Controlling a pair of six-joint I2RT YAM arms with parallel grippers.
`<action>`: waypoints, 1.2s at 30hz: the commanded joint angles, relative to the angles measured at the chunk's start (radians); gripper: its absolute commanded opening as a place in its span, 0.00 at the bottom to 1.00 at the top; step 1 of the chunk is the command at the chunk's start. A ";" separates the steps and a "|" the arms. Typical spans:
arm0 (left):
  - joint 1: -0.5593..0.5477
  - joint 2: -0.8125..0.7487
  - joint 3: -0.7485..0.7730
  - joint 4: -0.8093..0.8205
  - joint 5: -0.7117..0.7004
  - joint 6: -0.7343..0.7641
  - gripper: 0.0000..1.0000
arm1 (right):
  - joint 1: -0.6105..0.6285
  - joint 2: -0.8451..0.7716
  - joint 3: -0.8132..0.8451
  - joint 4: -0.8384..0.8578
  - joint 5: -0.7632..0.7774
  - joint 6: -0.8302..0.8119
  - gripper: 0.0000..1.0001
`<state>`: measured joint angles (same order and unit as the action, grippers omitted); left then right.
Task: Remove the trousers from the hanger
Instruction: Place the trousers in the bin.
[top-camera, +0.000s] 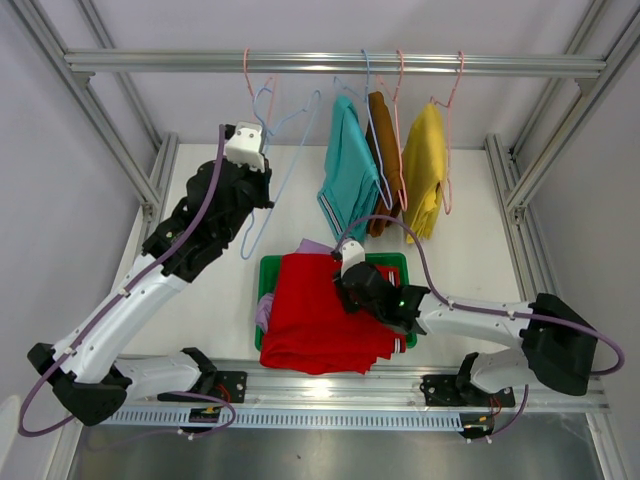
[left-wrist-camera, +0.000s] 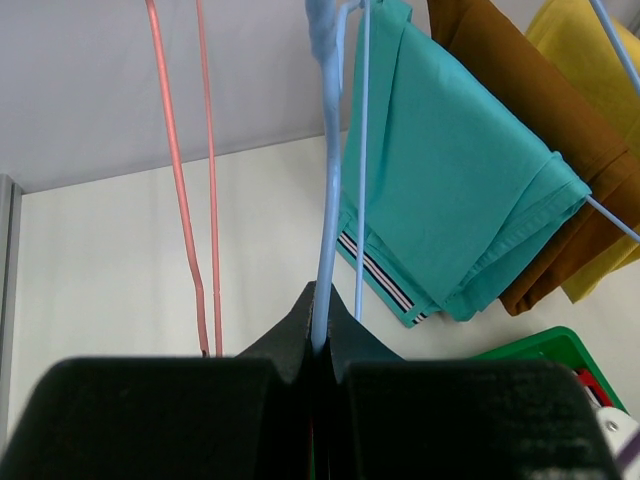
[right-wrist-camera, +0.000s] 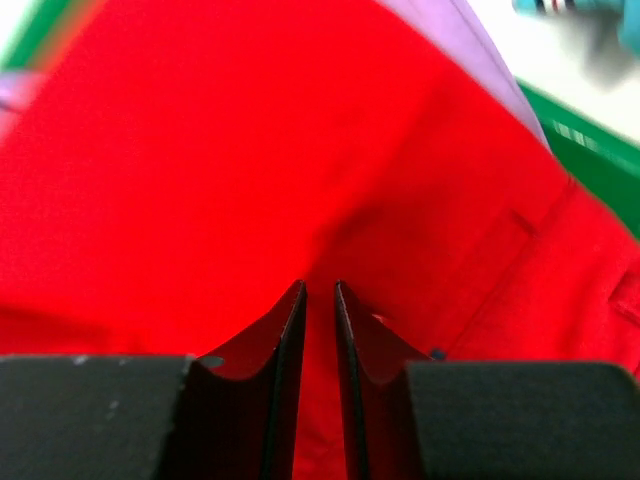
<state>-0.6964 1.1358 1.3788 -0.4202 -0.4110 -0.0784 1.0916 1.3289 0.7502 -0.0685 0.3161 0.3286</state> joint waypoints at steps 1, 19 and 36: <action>0.000 0.002 0.049 0.014 0.023 -0.001 0.00 | -0.029 0.050 -0.037 0.056 0.005 0.018 0.21; 0.000 0.016 0.048 0.009 0.031 0.003 0.00 | 0.010 0.179 0.127 0.159 -0.071 -0.056 0.24; 0.000 0.096 0.206 -0.041 0.012 -0.008 0.01 | -0.038 0.221 0.014 0.259 -0.184 -0.022 0.28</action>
<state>-0.6964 1.2118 1.4780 -0.4698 -0.3893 -0.0792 1.0653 1.5986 0.7864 0.2134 0.1658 0.3016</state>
